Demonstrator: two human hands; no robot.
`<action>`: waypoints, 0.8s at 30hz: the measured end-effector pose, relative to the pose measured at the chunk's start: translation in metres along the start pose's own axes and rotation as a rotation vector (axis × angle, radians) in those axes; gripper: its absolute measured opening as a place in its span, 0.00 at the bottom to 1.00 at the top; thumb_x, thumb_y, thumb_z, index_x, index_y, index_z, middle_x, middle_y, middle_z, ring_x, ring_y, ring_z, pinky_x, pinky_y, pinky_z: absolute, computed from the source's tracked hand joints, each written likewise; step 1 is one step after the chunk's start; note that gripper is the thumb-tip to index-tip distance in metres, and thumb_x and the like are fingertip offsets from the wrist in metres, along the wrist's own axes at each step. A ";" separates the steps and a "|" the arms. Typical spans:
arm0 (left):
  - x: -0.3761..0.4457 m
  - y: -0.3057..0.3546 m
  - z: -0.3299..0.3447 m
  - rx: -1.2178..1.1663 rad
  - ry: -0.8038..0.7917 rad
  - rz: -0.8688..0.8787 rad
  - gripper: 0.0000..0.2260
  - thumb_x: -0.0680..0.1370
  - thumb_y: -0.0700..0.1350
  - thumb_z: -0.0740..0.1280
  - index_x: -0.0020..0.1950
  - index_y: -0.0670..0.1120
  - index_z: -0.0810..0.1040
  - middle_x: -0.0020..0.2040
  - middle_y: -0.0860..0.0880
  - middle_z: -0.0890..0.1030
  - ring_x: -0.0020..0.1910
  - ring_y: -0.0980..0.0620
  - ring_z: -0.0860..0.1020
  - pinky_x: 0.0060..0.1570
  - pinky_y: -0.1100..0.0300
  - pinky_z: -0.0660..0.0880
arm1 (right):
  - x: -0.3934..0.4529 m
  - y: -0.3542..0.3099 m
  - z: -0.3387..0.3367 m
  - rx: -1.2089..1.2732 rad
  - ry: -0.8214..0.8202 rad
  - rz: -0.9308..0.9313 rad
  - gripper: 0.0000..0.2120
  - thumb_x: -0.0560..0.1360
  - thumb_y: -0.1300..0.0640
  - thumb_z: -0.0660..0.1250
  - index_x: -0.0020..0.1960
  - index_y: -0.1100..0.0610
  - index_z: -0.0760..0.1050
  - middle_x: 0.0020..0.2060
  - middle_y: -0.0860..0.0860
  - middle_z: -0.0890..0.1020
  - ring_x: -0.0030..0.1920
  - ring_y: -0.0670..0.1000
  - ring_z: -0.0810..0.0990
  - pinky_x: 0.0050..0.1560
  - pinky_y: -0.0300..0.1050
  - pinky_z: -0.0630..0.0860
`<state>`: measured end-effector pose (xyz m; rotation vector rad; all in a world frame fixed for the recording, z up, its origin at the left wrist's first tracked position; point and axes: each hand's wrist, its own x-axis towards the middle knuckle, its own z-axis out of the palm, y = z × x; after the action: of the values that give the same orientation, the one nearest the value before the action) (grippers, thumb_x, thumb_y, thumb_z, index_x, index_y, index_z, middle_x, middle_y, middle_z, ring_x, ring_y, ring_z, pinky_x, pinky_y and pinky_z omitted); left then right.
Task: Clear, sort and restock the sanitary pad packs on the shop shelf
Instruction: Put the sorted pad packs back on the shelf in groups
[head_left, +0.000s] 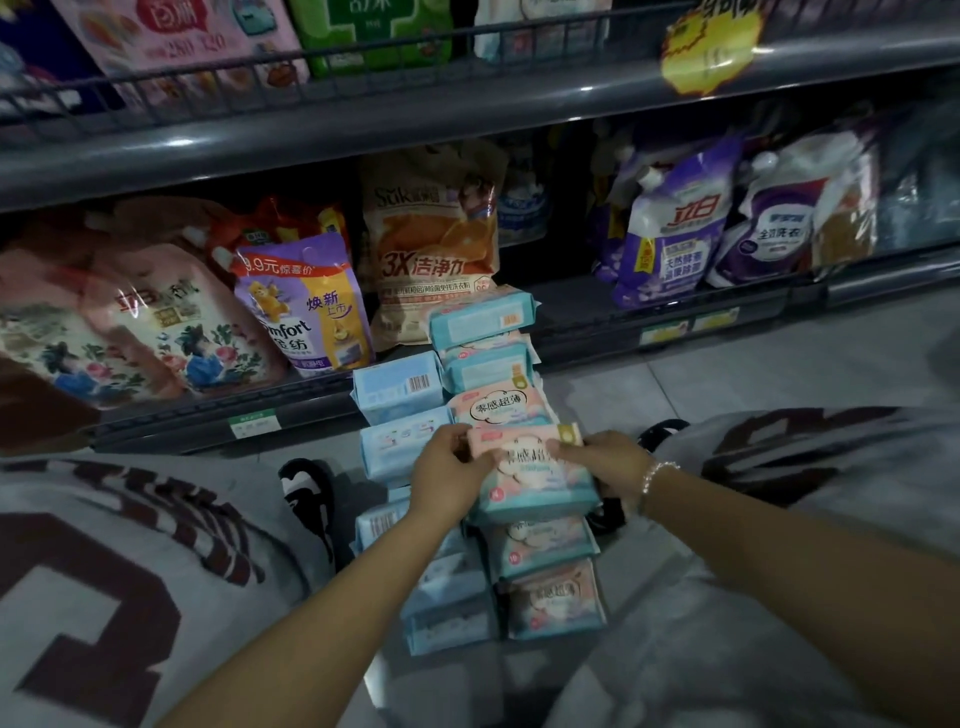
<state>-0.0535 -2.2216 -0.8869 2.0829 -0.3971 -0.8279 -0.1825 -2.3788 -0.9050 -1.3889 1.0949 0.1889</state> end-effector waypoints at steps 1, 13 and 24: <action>0.001 0.005 0.000 -0.122 -0.009 -0.031 0.17 0.73 0.45 0.74 0.60 0.46 0.74 0.52 0.53 0.79 0.51 0.51 0.78 0.53 0.55 0.75 | -0.003 -0.003 -0.004 0.048 -0.004 0.003 0.29 0.60 0.42 0.78 0.50 0.63 0.80 0.43 0.55 0.86 0.45 0.56 0.85 0.50 0.52 0.82; -0.027 -0.017 0.051 -0.291 -0.202 -0.401 0.19 0.79 0.53 0.66 0.64 0.41 0.76 0.58 0.45 0.81 0.53 0.47 0.79 0.53 0.56 0.76 | -0.010 0.033 -0.028 0.259 -0.106 0.099 0.33 0.61 0.48 0.76 0.58 0.67 0.77 0.50 0.61 0.84 0.53 0.61 0.83 0.60 0.58 0.77; -0.034 -0.037 0.062 -0.391 -0.293 -0.499 0.22 0.79 0.54 0.65 0.71 0.47 0.70 0.63 0.46 0.79 0.57 0.47 0.79 0.56 0.55 0.75 | -0.004 0.045 -0.008 0.356 -0.303 0.167 0.23 0.69 0.51 0.71 0.61 0.62 0.76 0.55 0.58 0.83 0.51 0.56 0.84 0.53 0.51 0.80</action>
<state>-0.1213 -2.2181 -0.9288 1.7103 0.1415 -1.3901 -0.2193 -2.3722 -0.9322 -0.9179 0.9363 0.2989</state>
